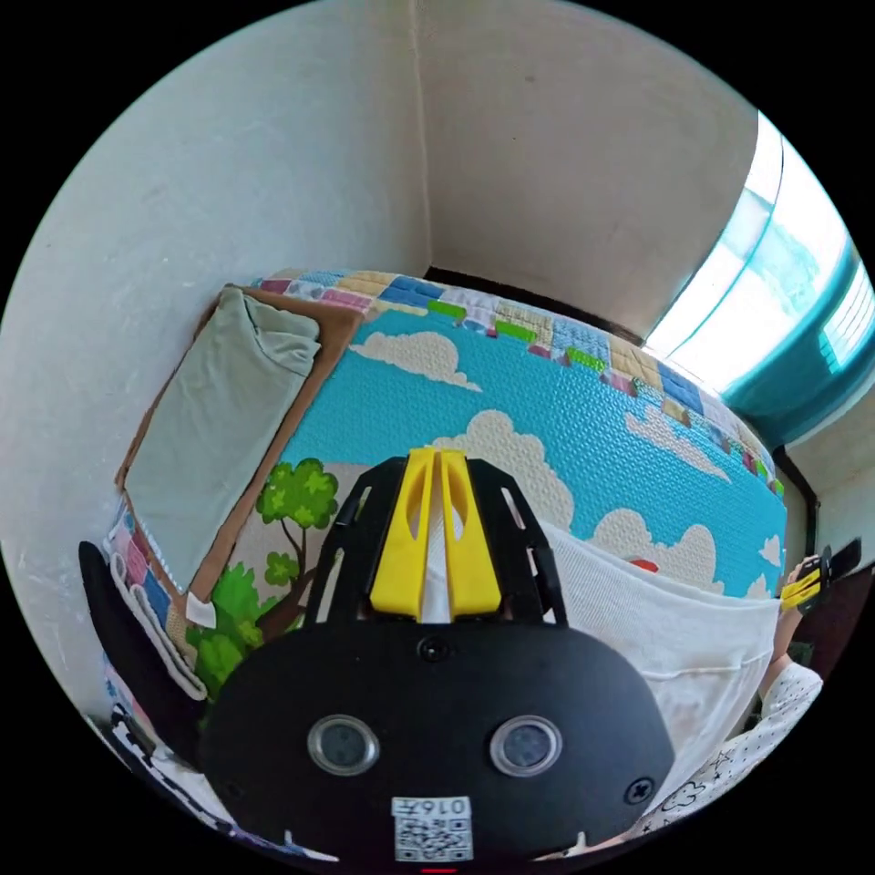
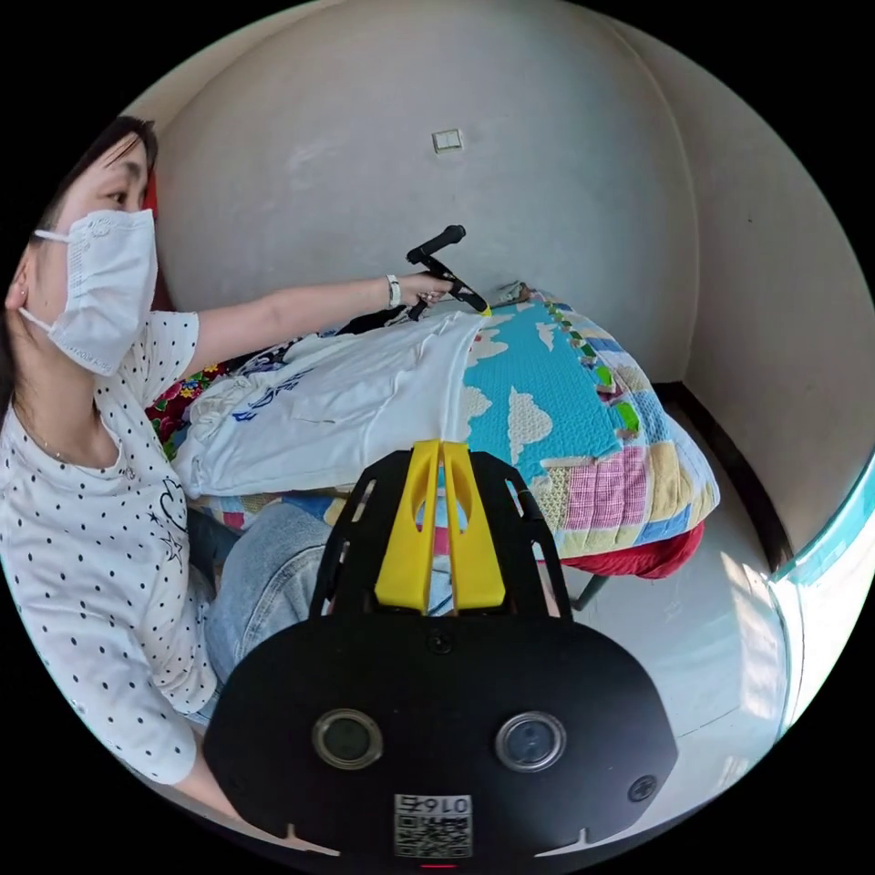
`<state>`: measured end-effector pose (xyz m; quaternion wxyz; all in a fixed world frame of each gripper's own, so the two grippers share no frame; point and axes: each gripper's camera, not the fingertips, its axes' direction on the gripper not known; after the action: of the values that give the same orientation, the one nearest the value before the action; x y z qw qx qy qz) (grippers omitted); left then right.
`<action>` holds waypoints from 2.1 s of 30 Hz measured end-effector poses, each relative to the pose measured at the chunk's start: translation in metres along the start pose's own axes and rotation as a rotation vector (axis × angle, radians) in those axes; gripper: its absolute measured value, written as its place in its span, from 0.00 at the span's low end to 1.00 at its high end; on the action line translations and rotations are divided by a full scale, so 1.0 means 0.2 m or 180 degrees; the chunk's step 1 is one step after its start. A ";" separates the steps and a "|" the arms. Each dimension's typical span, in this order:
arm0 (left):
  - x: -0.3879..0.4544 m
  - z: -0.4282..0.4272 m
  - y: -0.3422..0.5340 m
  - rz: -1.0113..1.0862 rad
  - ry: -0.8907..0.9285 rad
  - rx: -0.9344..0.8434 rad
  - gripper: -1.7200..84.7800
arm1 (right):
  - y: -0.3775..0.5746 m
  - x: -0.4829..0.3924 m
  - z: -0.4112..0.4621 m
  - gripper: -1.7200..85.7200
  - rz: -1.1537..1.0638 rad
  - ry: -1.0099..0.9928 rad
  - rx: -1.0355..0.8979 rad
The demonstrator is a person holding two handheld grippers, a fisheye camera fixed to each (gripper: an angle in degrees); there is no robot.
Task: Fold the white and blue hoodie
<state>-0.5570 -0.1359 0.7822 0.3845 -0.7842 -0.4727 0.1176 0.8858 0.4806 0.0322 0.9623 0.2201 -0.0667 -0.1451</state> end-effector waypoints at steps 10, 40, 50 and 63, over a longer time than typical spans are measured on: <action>-0.41 -0.04 0.60 -0.0943 0.1444 0.1193 0.01 | 0.14 -0.13 0.16 0.02 0.0204 -0.0090 0.0321; 0.86 -0.51 5.53 -0.2205 -0.0654 0.0720 0.08 | -0.43 -3.40 1.86 0.20 -0.2160 -0.0665 -0.0892; 0.99 -0.33 6.21 -0.2263 -0.0349 0.1351 0.07 | -0.68 -4.04 2.65 0.18 -0.2786 -0.0929 -0.1910; 1.03 0.09 6.37 -0.1658 -0.0351 0.1457 0.10 | -0.84 -4.08 2.45 0.09 -0.2669 -0.0988 -0.1179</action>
<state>0.3705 -0.2845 -0.1025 0.5414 -0.5231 -0.6383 0.1607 -0.0245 0.3905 0.3427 0.8226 0.0287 -0.0881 -0.5610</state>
